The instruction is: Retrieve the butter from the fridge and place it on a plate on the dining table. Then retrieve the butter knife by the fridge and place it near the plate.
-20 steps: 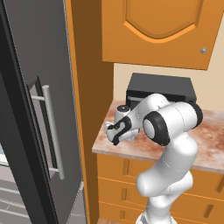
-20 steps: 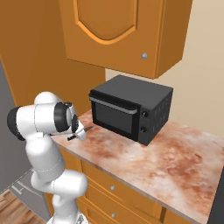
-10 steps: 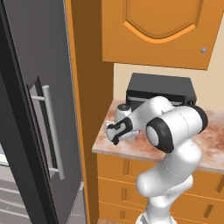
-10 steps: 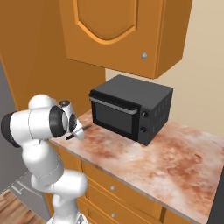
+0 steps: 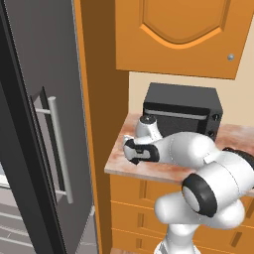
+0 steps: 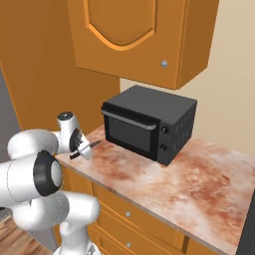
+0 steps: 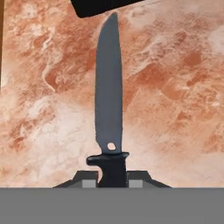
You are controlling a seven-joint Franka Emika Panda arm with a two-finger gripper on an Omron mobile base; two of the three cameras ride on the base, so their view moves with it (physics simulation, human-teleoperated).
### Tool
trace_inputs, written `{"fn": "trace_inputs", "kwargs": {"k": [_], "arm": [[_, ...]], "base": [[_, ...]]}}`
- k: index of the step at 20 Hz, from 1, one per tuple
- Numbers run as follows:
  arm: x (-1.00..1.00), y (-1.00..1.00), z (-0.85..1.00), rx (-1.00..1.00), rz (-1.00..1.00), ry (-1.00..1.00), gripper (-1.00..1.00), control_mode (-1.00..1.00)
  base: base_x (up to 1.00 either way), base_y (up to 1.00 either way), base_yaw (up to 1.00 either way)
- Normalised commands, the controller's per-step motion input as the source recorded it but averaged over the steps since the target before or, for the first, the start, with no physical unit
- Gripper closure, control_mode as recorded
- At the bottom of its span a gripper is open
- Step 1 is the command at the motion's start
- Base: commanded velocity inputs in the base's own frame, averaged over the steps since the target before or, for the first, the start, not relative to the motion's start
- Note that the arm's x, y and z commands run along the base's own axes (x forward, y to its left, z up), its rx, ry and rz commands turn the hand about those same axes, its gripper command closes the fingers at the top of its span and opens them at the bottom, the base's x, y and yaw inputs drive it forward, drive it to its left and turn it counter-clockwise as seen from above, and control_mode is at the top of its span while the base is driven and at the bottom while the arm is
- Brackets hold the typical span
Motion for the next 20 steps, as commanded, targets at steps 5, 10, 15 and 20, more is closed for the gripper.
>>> {"fn": "trace_inputs", "kwargs": {"k": [5, 10, 15, 20], "arm": [[-0.28, -0.49, 0.47, 0.00, 0.04, 0.00, 1.00, -1.00], [-0.32, -0.34, 0.60, 0.00, 0.13, 0.00, 1.00, -1.00], [-0.26, -0.15, 0.56, 0.00, 0.25, 0.01, 1.00, -1.00], [-0.24, -0.03, 0.29, -0.05, 0.35, 0.06, 1.00, -1.00]], "base": [[0.00, 0.00, 0.00], [0.00, 0.00, 0.00], [0.00, 0.00, 0.00], [0.00, 0.00, 0.00]]}}
